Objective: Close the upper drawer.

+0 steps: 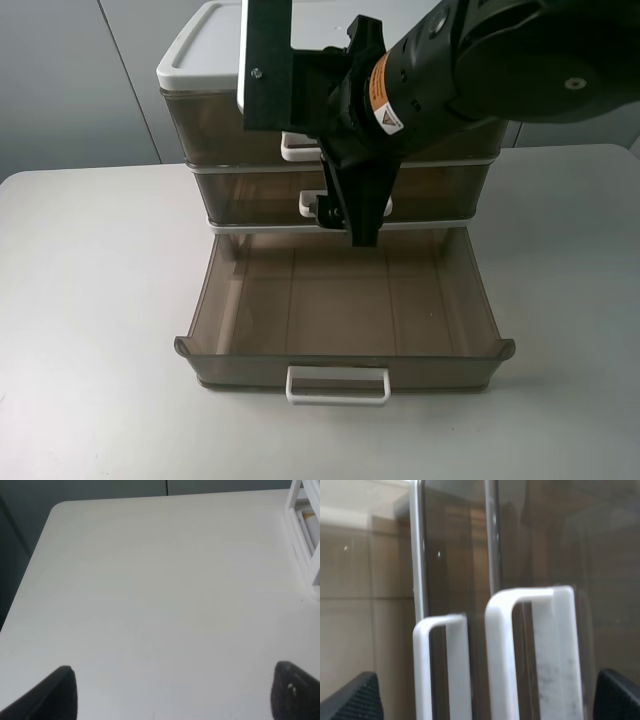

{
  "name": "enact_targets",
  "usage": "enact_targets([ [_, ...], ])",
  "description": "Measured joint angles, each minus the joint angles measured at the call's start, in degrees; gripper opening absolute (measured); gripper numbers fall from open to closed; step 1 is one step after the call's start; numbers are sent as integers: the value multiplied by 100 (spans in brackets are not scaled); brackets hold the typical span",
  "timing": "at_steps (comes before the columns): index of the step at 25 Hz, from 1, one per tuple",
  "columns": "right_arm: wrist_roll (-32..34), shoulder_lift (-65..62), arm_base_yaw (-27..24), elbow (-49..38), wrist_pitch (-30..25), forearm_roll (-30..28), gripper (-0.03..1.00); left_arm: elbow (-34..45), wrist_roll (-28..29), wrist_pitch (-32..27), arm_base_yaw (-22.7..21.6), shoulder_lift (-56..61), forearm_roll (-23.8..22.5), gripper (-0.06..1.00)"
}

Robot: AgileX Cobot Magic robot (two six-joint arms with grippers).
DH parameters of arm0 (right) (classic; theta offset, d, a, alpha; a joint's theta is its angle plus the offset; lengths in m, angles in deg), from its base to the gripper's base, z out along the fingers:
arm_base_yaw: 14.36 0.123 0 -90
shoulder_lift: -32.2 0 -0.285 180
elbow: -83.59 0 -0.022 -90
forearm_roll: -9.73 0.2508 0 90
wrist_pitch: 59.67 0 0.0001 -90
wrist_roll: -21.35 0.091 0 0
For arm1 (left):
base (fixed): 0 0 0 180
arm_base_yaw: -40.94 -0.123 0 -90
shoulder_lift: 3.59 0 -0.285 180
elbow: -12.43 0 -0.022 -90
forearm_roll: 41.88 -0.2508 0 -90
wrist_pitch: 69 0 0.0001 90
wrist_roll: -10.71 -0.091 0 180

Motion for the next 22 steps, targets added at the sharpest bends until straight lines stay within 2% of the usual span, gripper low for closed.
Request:
enact_targets([
  [8, 0, 0, -77, 0, 111, -28, 64, 0, -9, 0, 0, 0, 0, 74],
  [13, 17, 0, -86, 0, 361, -16, 64, 0, -9, 0, 0, 0, 0, 74],
  [22, 54, -12, -60, 0, 309, 387, 64, 0, -9, 0, 0, 0, 0, 74],
])
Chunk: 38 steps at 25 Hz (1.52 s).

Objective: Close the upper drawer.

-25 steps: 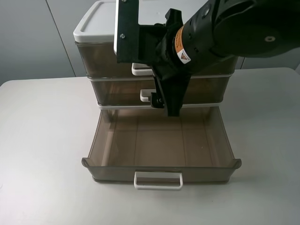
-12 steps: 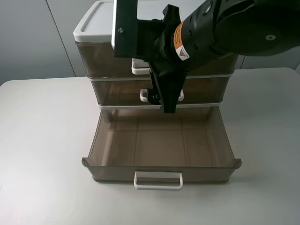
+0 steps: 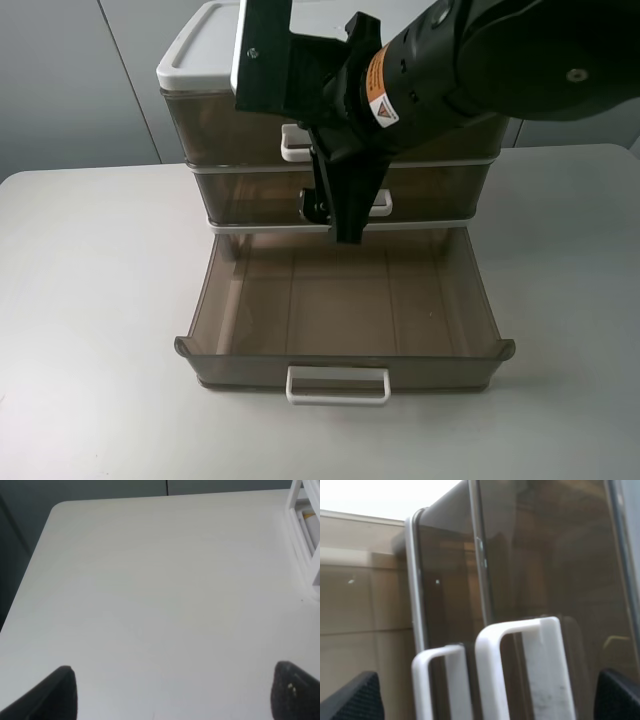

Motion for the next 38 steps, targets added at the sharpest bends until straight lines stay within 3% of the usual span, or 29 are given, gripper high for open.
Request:
enact_targets([
  [8, 11, -293, 449, 0, -400, 687, 63, 0, 0, 0, 0, 0, 0, 74],
  [17, 11, -341, 536, 0, -946, 1566, 63, 0, 11, 0, 0, 0, 0, 74],
  [26, -218, -19, 536, 0, -1009, 1607, 63, 0, 11, 0, 0, 0, 0, 74],
  [38, -650, 196, 378, 0, -313, 1433, 63, 0, 11, 0, 0, 0, 0, 74],
])
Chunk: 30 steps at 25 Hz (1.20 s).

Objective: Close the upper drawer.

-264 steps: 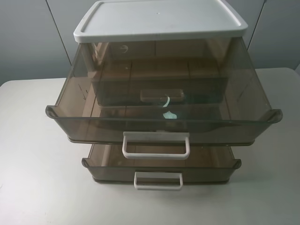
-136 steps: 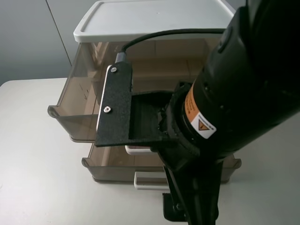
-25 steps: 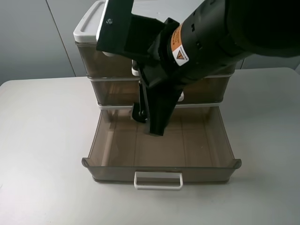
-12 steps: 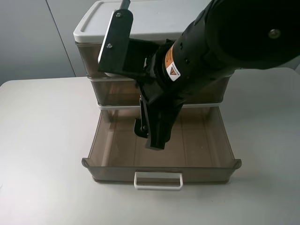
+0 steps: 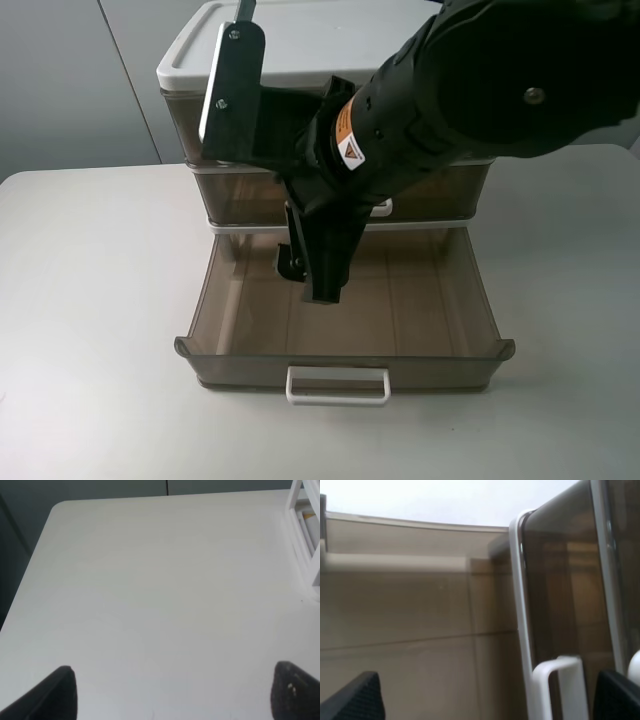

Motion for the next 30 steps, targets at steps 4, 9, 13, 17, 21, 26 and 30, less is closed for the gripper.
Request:
enact_targets([
  [4, -212, 75, 0, 0, 146, -20, 63, 0, 0, 0, 0, 0, 0, 74],
  [9, -422, 173, -65, 0, 200, -187, 63, 0, 0, 0, 0, 0, 0, 74],
  [13, -442, 220, -65, 0, 402, -344, 63, 0, 0, 0, 0, 0, 0, 74],
  [17, -456, 220, -69, 0, 812, -479, 63, 0, 0, 0, 0, 0, 0, 74],
  [21, -456, 220, -107, 0, 940, -500, 63, 0, 0, 0, 0, 0, 0, 74],
  [26, -402, 220, -120, 0, 940, -334, 63, 0, 0, 0, 0, 0, 0, 74],
  [30, -402, 134, 31, 0, 781, 178, 63, 0, -10, 0, 0, 0, 0, 74],
])
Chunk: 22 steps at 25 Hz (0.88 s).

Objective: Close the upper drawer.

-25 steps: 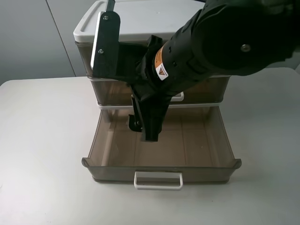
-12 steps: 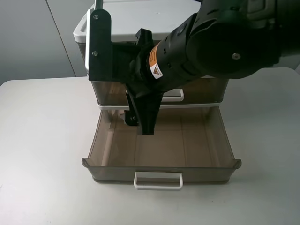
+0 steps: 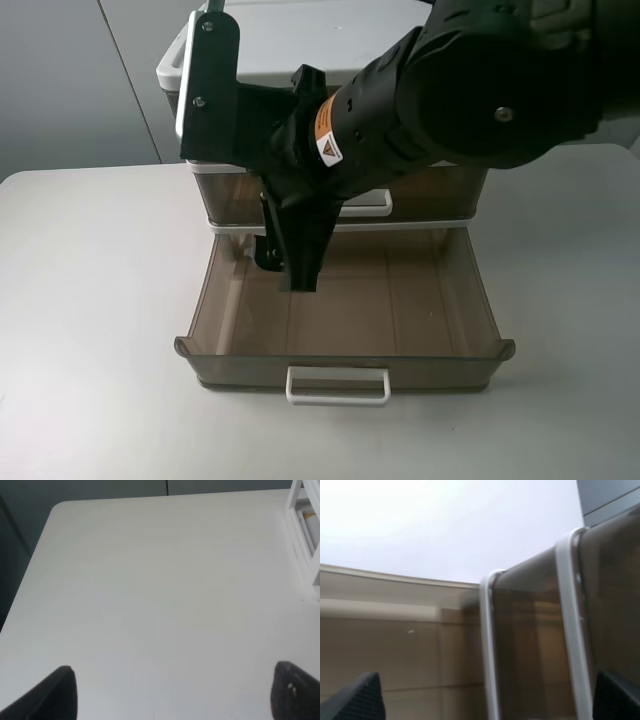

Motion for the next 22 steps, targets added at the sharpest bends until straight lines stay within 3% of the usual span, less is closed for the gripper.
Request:
enact_targets([
  [4, 0, -469, 157, 0, -420, 879, 63, 0, 0, 0, 0, 0, 0, 74],
  [8, 10, -1194, 170, 0, -1192, 1497, 63, 0, 0, 0, 0, 0, 0, 74],
  [14, 584, -2493, 173, -113, -2280, 1688, 63, 0, 0, 0, 0, 0, 0, 74],
  [22, 1110, -4850, 173, -1444, -2667, 1916, 63, 0, 0, 0, 0, 0, 0, 74],
])
